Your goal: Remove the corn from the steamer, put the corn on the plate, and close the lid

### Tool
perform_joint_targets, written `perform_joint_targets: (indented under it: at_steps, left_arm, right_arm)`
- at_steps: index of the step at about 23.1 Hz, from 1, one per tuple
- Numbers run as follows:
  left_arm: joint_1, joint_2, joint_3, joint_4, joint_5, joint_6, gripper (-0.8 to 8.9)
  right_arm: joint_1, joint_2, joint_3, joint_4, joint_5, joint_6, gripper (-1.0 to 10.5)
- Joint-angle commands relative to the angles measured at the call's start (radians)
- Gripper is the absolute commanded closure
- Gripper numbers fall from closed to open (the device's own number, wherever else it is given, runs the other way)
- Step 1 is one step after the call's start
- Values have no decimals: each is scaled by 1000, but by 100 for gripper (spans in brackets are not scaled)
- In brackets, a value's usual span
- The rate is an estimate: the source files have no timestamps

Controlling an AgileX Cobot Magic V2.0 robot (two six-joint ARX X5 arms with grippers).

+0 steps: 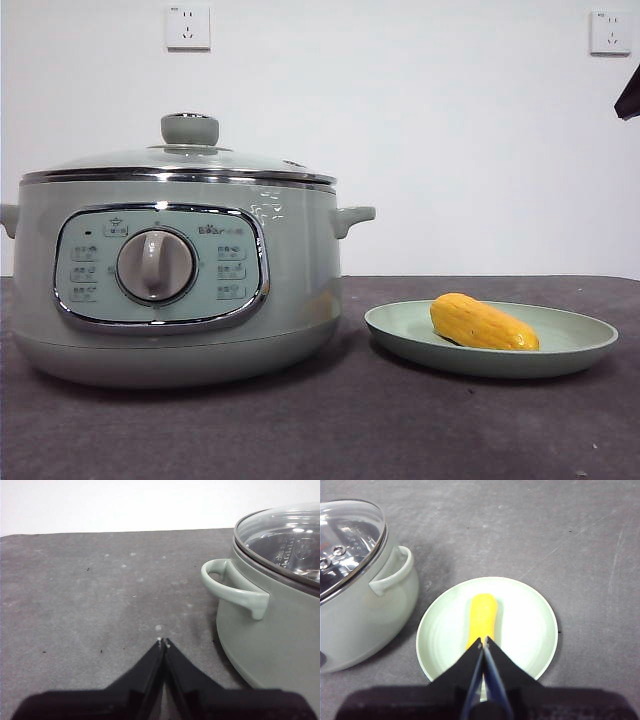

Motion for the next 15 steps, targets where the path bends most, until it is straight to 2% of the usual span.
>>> perform_joint_targets:
  at_steps: [1,11,13,15]
  left_arm:
    - [3,-1,-14,1,6,-11,817]
    - [3,-1,-14,0,6,-11,817]
    - [3,-1,-14,0,6,-11,817]
    - [3,-1,-14,1,6,-11,817]
  right_arm:
    - [1,-1,-8,3,3,9,945]
    - [1,-7,-8,-2,3,8,945]
    - [-5,-67,-9,-14,31,-46,945]
    - [-39,-149,-27,-19,28,-158,945]
